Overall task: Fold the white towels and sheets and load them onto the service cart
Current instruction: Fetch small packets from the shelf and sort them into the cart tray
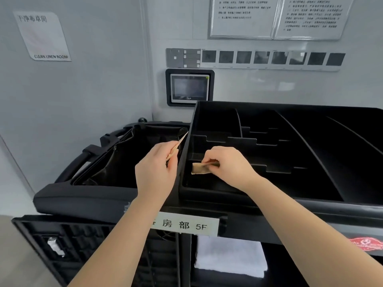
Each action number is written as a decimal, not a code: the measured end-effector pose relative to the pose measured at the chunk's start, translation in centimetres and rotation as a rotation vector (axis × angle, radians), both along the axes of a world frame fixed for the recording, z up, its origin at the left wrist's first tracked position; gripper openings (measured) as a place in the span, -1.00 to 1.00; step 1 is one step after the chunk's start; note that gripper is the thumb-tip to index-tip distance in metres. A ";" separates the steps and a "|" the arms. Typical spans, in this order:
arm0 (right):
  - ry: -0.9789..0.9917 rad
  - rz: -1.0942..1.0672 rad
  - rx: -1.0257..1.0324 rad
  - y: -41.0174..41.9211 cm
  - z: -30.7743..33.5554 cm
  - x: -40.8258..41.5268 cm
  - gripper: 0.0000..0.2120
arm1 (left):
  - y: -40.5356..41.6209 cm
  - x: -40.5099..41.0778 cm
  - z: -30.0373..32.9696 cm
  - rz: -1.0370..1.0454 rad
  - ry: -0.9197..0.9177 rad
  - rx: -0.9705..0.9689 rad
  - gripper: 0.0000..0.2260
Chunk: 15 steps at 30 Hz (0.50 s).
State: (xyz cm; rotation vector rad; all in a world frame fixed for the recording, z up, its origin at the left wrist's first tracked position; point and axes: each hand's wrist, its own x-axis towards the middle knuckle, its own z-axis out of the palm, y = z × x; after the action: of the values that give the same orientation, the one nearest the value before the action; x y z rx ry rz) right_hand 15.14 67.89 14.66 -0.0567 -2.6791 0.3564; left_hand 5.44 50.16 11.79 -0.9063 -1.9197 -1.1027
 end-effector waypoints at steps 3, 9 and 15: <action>-0.085 0.004 0.084 -0.5 -0.3 -1.0 -0.86 | -0.3 -0.7 -0.3 -0.023 0.006 0.006 -0.83; -0.169 0.024 0.035 -0.4 -0.7 -1.4 -0.78 | 0.1 -1.5 -0.5 -0.042 0.007 0.013 -0.83; -0.319 0.140 -0.133 1.1 -0.4 -0.4 -0.71 | 0.5 -1.9 -0.5 -0.094 0.049 0.021 -0.84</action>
State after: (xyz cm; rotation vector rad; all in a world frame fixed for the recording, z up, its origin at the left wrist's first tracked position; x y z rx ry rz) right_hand 14.74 69.02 14.24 0.0381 -2.9781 0.6156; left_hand 3.55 50.69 11.31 -1.0119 -1.8381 -1.1430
